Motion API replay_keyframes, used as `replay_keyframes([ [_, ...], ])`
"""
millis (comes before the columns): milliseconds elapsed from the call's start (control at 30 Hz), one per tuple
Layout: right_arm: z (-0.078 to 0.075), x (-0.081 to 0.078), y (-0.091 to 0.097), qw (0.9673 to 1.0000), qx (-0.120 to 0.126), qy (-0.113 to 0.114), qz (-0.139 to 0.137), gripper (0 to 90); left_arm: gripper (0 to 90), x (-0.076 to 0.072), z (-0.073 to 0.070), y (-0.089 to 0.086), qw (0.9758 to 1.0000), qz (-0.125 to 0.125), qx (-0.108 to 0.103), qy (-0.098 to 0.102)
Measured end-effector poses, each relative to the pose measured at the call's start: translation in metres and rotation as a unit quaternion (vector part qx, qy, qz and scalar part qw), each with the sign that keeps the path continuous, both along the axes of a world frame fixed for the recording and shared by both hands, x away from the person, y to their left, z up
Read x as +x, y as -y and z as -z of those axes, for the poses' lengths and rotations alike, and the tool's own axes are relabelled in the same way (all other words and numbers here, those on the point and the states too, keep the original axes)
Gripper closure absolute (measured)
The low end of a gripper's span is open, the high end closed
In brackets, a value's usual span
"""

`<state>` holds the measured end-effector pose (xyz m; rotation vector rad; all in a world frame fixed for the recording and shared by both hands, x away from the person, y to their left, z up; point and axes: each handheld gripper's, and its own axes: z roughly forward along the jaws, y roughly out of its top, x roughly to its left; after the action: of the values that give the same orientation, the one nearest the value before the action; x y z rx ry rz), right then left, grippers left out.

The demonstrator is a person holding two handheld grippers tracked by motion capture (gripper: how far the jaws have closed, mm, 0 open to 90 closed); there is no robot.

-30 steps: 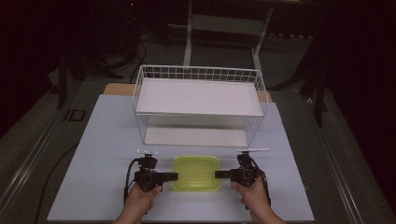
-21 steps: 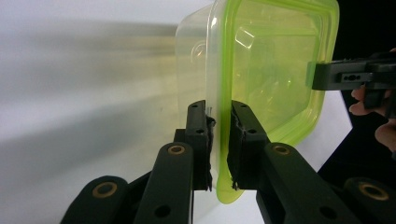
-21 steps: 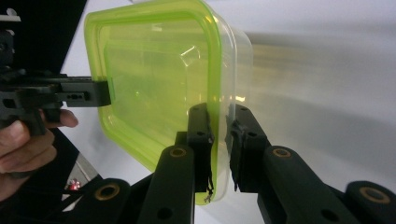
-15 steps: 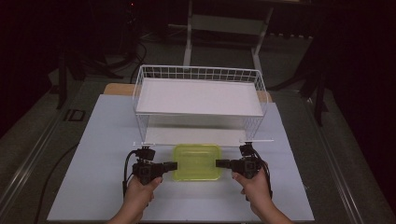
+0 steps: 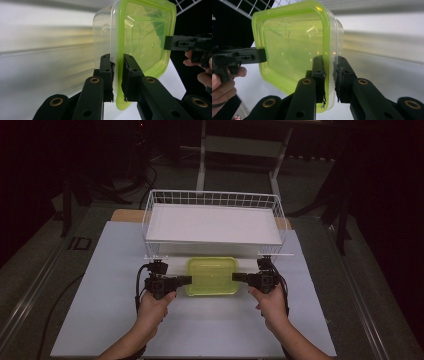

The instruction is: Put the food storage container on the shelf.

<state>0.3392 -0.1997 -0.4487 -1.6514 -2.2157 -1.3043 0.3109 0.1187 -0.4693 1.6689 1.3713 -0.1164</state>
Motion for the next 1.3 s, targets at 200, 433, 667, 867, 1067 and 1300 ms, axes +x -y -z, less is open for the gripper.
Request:
replay_keyframes([
  [200,0.006,0.014,-0.001,0.9999,-0.006,0.004,0.013,79.2,80.5,0.011,0.012,0.0,0.9999,-0.009,-0.006,0.012],
  [433,0.018,0.03,-0.006,0.9996,-0.02,0.004,0.02,78.8,80.4,0.027,0.024,0.0,0.9998,-0.011,-0.001,0.015],
  [667,0.028,0.041,-0.009,0.9987,-0.026,-0.003,0.043,78.7,80.4,0.044,0.038,0.0,0.9999,-0.009,-0.005,0.013],
  [867,0.036,0.044,-0.01,0.998,-0.041,0.012,0.047,78.7,80.2,0.053,0.049,0.002,0.9999,-0.011,-0.006,0.002],
  [1067,0.043,0.043,-0.01,0.9969,-0.043,0.023,0.062,75.9,79.7,0.056,0.049,0.003,0.9997,-0.01,-0.011,0.018],
  [1300,0.046,0.043,-0.015,0.993,-0.054,0.069,0.079,71.7,73.4,0.058,0.054,0.005,0.9982,-0.01,-0.01,0.058],
])
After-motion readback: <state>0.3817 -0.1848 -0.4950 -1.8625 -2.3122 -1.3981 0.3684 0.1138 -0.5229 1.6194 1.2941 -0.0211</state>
